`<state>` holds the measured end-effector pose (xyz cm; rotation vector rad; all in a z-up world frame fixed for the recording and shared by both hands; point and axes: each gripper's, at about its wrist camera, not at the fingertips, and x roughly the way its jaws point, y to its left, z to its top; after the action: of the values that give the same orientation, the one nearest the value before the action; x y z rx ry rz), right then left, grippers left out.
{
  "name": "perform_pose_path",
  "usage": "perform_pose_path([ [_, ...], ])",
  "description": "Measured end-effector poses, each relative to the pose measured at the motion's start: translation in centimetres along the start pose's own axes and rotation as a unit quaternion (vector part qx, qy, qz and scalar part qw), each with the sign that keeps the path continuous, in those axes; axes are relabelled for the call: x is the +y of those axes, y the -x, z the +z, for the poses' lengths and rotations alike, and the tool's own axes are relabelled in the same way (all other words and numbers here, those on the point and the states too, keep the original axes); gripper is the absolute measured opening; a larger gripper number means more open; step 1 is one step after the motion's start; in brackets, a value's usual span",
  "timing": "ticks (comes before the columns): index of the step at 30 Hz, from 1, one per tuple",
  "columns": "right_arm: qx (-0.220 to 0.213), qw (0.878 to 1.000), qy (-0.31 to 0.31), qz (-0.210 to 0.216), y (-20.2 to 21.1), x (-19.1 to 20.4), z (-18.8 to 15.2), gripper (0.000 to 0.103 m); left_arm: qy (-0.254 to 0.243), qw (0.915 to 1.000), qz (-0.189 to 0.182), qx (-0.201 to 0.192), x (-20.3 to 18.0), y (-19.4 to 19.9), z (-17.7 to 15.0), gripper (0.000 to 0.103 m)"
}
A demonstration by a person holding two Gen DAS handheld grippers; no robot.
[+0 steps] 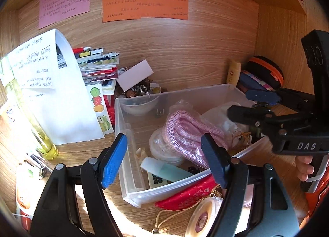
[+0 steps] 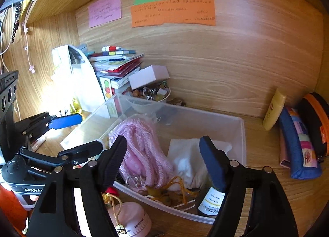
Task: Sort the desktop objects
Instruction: 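Open left tool to drop the tube while right tool drops the ornament into the bin, then move left tool to the cream plastic cup while right tool approaches the small brown box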
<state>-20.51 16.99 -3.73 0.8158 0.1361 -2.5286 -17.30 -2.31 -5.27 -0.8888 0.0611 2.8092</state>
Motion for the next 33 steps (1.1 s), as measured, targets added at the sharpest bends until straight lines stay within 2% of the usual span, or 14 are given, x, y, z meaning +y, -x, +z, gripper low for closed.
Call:
perform_pose_path([
  [5,-0.009,1.000,-0.012,-0.006,1.4,-0.5,0.5,0.074,0.009,0.9999,0.007,0.001,0.6,0.6,0.1,0.075],
  [8,-0.023,1.000,-0.008,-0.002,2.9,-0.5,0.6,0.082,0.012,0.9998,0.013,-0.002,0.7,1.5,0.0,0.090],
  [11,-0.038,0.999,-0.004,-0.008,4.3,-0.3,0.3,0.084,0.003,0.9995,0.027,-0.014,0.3,2.8,-0.1,0.093],
  [15,-0.038,0.999,-0.005,-0.013,5.2,-0.2,-0.4,0.085,0.000,0.9991,0.034,-0.027,-0.1,4.4,-0.4,0.098],
  [24,-0.013,0.999,-0.024,-0.029,6.2,-1.0,-2.7,0.085,0.004,0.9987,0.046,-0.021,-0.3,5.9,-1.7,0.099],
  [33,0.007,0.998,-0.038,-0.041,7.2,-1.5,-5.5,0.086,0.014,0.9988,0.046,-0.007,-0.9,7.2,-4.4,0.099],
])
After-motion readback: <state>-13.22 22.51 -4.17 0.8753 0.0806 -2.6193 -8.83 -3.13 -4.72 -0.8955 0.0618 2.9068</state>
